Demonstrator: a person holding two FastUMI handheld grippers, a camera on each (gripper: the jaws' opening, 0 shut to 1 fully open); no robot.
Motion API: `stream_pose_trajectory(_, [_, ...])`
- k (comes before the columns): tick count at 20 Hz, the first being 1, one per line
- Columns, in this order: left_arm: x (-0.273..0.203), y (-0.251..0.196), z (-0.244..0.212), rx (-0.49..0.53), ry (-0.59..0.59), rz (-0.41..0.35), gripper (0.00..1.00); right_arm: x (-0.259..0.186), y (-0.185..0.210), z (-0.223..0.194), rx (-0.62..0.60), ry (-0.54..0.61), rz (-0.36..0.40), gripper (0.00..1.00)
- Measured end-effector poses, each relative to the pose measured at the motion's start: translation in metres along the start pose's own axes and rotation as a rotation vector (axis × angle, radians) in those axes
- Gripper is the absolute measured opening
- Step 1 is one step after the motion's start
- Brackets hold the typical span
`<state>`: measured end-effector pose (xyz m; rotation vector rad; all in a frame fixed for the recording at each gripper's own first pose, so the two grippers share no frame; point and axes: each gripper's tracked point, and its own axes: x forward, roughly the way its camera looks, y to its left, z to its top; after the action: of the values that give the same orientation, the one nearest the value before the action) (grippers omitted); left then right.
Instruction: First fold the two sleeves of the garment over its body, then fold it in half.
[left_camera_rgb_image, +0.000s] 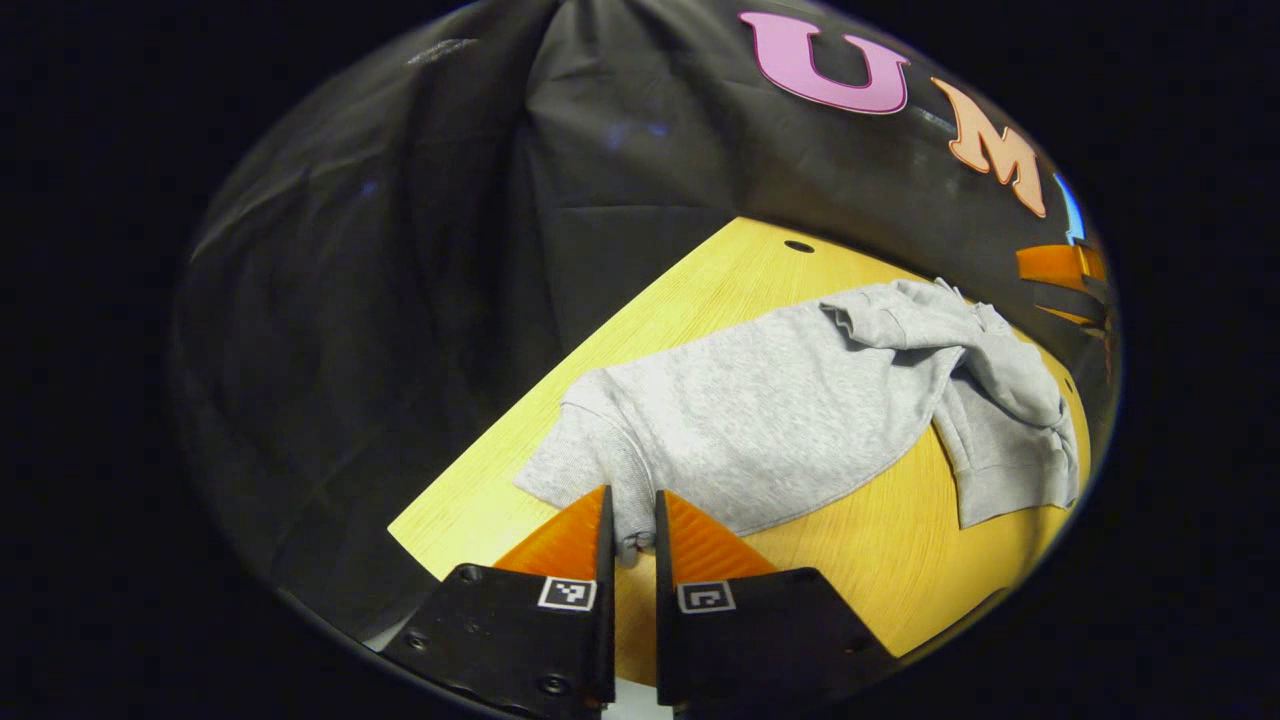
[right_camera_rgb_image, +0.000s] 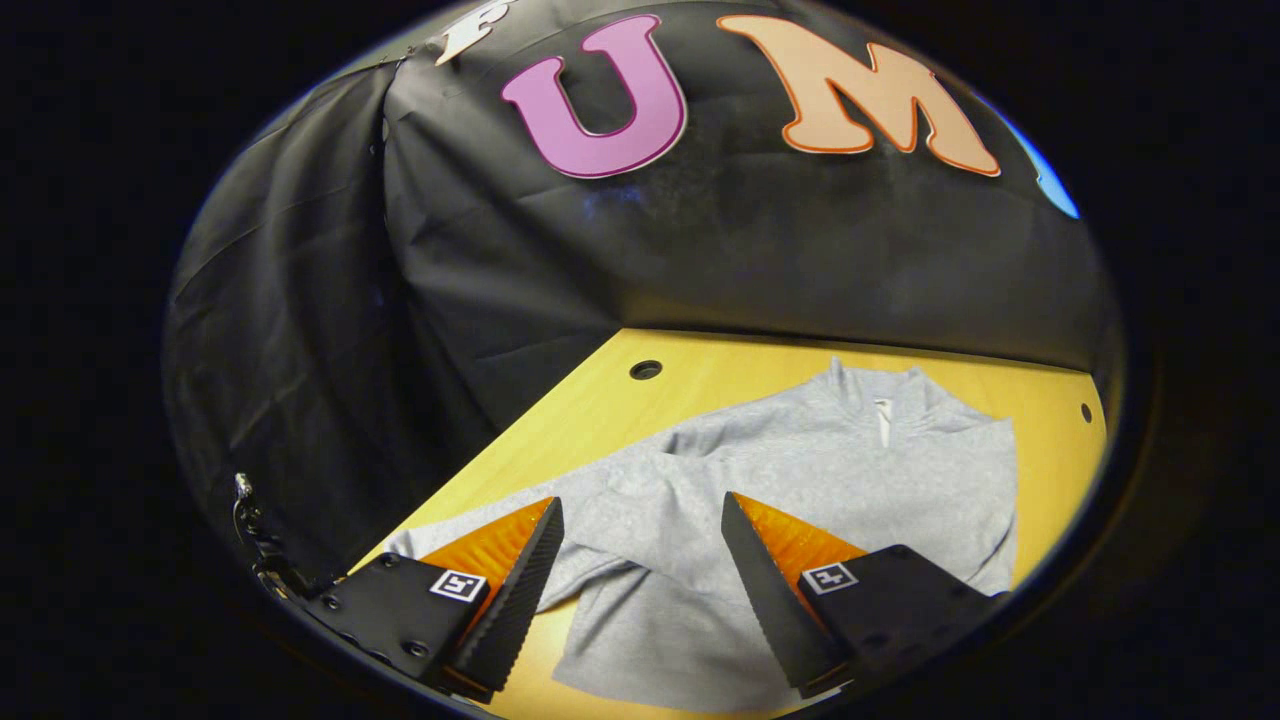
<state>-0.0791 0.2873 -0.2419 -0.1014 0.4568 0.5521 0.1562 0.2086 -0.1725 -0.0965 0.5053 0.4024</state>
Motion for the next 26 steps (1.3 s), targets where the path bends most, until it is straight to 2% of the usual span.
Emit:
stream_pose_trajectory(3, [0.001, -0.003, 0.001, 0.031, 0.039, 0.019, 0.08, -0.02, -0.03, 0.003, -0.021, -0.017, -0.057, 0.96])
stream_pose_trajectory(5, [0.0, -0.005, 0.003, 0.025, 0.058, 0.024, 0.02, -0.037, -0.048, 0.004, -0.013, -0.024, -0.09, 0.98])
stream_pose_trajectory(6, [0.0, -0.009, 0.003, 0.011, 0.068, 0.013, 0.01, -0.045, -0.058, 0.003, -0.013, -0.028, -0.111, 0.96])
stream_pose_trajectory(7, [-0.001, -0.014, 0.003, -0.015, 0.078, -0.007, 0.01, -0.053, -0.069, 0.003, -0.015, -0.033, -0.133, 0.99])
stream_pose_trajectory(10, [-0.007, -0.037, 0.016, -0.105, 0.084, -0.078, 0.01, -0.08, -0.096, 0.003, -0.007, -0.042, -0.184, 0.98])
stream_pose_trajectory(12, [-0.015, -0.055, 0.034, -0.12, 0.06, -0.114, 0.01, -0.094, -0.11, 0.0, 0.011, -0.048, -0.209, 0.98])
stream_pose_trajectory(16, [-0.034, -0.115, 0.075, -0.109, 0.017, -0.232, 0.01, -0.117, -0.138, -0.004, 0.054, -0.066, -0.255, 0.98])
stream_pose_trajectory(23, [-0.077, -0.25, 0.135, 0.014, -0.03, -0.483, 0.01, -0.157, -0.174, -0.023, 0.087, -0.045, -0.311, 0.98])
stream_pose_trajectory(24, [-0.082, -0.269, 0.145, 0.031, -0.046, -0.52, 0.0, -0.162, -0.18, -0.025, 0.088, -0.046, -0.321, 0.96])
stream_pose_trajectory(26, [-0.09, -0.31, 0.161, 0.074, -0.069, -0.592, 0.0, -0.173, -0.189, -0.029, 0.099, -0.049, -0.343, 0.98])
